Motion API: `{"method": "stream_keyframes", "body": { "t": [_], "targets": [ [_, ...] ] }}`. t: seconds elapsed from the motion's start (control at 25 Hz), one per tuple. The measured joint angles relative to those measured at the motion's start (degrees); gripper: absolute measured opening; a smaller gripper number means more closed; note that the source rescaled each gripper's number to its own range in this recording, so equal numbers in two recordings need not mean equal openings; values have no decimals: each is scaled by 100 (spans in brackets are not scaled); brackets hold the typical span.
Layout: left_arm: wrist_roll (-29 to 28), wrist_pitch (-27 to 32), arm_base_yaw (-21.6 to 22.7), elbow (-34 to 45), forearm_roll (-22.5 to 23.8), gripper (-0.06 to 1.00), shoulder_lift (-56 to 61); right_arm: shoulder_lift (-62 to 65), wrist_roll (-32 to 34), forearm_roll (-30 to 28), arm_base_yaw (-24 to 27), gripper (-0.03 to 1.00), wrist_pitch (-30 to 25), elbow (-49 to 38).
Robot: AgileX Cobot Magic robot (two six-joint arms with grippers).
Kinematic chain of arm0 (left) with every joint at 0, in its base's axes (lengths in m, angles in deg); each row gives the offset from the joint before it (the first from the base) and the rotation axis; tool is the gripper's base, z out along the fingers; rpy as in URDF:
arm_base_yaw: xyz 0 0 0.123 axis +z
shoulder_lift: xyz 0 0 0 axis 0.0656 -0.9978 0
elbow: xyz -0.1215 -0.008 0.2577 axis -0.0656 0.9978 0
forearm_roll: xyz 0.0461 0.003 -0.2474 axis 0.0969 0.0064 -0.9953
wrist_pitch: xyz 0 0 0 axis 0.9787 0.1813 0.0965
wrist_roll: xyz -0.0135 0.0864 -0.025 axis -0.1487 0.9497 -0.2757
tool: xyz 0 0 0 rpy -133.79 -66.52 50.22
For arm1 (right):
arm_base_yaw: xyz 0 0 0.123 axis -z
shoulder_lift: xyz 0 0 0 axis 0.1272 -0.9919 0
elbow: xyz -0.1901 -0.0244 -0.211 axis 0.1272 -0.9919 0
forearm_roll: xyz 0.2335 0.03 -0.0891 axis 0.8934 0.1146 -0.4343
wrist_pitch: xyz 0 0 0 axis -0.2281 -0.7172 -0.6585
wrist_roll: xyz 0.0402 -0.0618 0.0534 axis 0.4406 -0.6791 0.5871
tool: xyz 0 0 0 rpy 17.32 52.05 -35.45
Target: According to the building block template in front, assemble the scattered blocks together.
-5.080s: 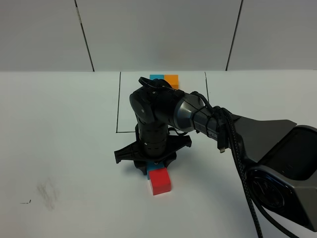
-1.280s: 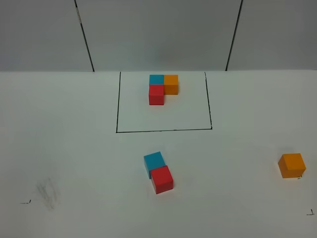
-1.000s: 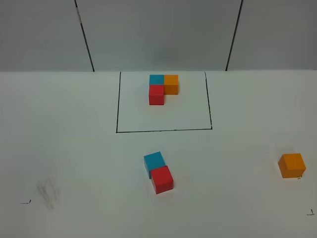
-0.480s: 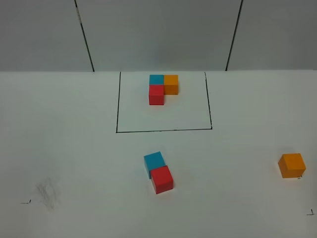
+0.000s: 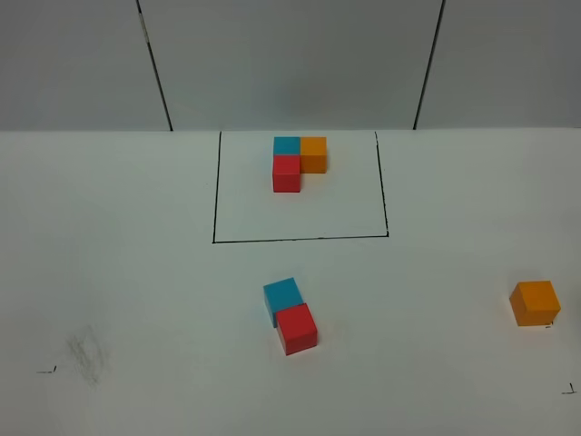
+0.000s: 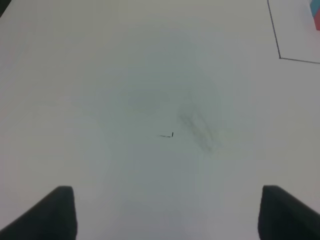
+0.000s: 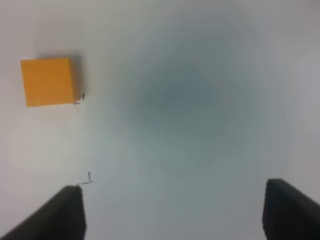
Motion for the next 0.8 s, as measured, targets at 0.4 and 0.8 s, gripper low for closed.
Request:
{"method": "stream_keyframes", "body": {
  "t": [0.4,0.8],
  "targets": [
    [0,0,0,0,0,100,0,-519,-528,1062,145,61,-56,562],
    [0,0,0,0,0,100,0,-1122,-643,1362,10,61,123,590]
  ]
}}
